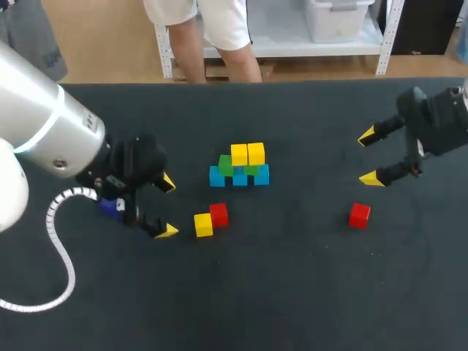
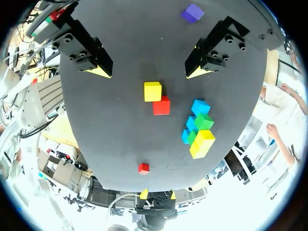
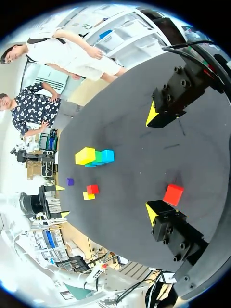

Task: Place the blue cubes, place green cubes on the blue cubes, place the yellow cubes on the green cubes, then place the red cubes on the yellow cubes, and place purple cube on the red cubes.

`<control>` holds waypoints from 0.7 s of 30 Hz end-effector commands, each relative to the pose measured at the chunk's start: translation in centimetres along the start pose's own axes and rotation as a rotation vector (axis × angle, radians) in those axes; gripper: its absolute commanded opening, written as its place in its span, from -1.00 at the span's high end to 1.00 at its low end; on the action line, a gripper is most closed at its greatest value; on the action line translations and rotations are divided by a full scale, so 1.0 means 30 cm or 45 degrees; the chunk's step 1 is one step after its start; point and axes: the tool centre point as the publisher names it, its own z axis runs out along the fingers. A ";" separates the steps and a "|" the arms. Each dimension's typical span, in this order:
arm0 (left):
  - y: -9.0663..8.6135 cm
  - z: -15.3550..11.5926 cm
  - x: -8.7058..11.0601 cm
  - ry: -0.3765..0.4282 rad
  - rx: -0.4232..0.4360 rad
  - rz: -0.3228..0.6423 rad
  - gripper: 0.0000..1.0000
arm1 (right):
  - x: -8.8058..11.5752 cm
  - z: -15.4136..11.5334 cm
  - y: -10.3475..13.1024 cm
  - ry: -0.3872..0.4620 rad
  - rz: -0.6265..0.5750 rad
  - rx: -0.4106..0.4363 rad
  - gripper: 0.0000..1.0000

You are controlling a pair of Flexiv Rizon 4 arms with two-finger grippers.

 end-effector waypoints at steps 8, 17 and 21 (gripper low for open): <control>0.006 0.129 -0.027 -0.006 0.038 -0.004 -1.00 | 0.002 0.002 -0.002 -0.004 -0.001 -0.001 -1.00; 0.012 0.171 -0.056 0.015 0.065 0.012 -1.00 | 0.002 0.002 -0.002 -0.004 -0.001 -0.001 -1.00; 0.015 0.187 -0.053 0.025 0.079 0.012 -1.00 | 0.002 0.002 -0.002 -0.004 -0.001 -0.001 -1.00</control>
